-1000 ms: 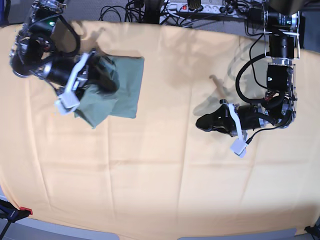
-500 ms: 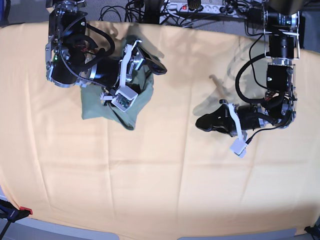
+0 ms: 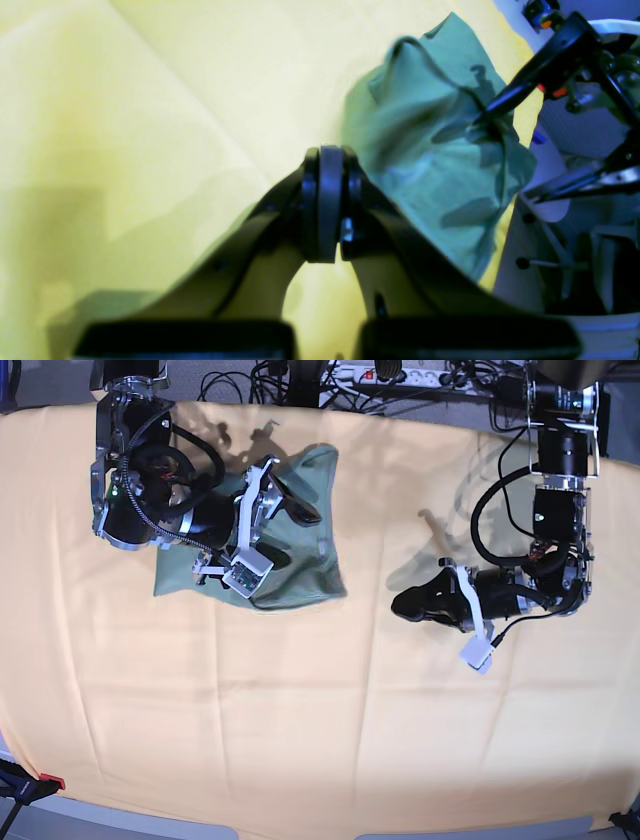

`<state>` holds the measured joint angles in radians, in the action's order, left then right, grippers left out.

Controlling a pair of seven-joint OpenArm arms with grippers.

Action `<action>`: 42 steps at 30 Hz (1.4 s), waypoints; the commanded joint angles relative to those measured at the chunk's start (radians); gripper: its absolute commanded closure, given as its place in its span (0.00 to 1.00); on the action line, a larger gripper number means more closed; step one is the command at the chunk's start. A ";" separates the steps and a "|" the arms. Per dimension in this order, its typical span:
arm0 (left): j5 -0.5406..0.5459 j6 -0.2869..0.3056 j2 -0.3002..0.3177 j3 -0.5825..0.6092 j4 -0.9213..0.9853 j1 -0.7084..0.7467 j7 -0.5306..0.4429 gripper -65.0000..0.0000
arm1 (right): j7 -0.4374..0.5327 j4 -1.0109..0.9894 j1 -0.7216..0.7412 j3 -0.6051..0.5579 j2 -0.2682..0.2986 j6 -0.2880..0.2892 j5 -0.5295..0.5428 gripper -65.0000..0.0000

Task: Fold the T-shirt properly
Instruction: 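Grasp the folded bundle with the left gripper and pull it toward the right gripper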

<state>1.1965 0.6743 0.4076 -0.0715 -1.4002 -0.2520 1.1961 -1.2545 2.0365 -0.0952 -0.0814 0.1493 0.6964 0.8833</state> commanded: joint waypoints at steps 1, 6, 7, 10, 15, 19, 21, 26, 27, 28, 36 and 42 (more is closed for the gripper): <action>0.027 0.006 0.010 -0.004 -0.018 -0.023 -0.022 1.00 | 0.020 0.014 0.006 0.003 0.001 0.002 0.024 0.36; 0.047 0.006 0.011 -0.004 -0.018 -0.023 -0.021 1.00 | -0.014 0.040 0.019 0.034 0.004 0.002 0.024 0.60; 0.054 0.015 0.013 -0.004 -0.018 -0.025 -0.021 1.00 | -0.013 0.047 0.023 0.052 0.004 0.002 0.022 0.76; 0.120 0.024 0.017 -0.004 -0.018 -0.029 0.019 1.00 | 0.039 0.051 0.029 0.127 0.003 0.002 -0.057 1.00; 0.241 0.024 0.015 0.046 -0.019 -0.028 0.112 1.00 | 0.227 0.041 0.030 0.238 0.057 0.002 -0.209 1.00; 0.245 0.024 0.001 0.146 -0.050 -0.028 0.114 1.00 | 0.288 -0.012 0.057 0.248 0.152 0.002 -0.262 1.00; 0.238 0.024 0.000 0.212 -0.095 -0.026 0.115 1.00 | 0.291 -0.053 0.075 0.244 0.178 0.002 -0.252 1.00; 0.109 0.024 0.000 0.402 -0.293 -0.019 0.122 1.00 | 0.291 -0.186 0.139 0.243 0.212 0.002 -0.256 1.00; 0.089 0.024 0.000 0.441 -0.338 -0.020 0.116 1.00 | 0.293 -0.218 0.154 0.243 0.218 0.002 -0.253 1.00; 0.074 0.024 0.000 0.476 -0.383 -0.020 0.101 1.00 | 0.294 -0.249 0.167 0.243 0.224 0.002 -0.252 1.00; -0.081 0.024 -0.011 0.694 -0.528 -0.006 0.003 1.00 | 0.283 -0.417 0.241 0.168 0.281 0.002 -0.233 1.00; -0.373 0.024 -0.026 0.777 -0.506 0.042 -0.136 1.00 | 0.283 -0.428 0.251 0.092 0.300 0.002 -0.241 1.00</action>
<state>0.8085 0.6933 0.3809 0.7139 -1.8935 -0.1940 1.0790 -0.9932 1.5963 0.1310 0.0059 0.4370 0.6964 0.6270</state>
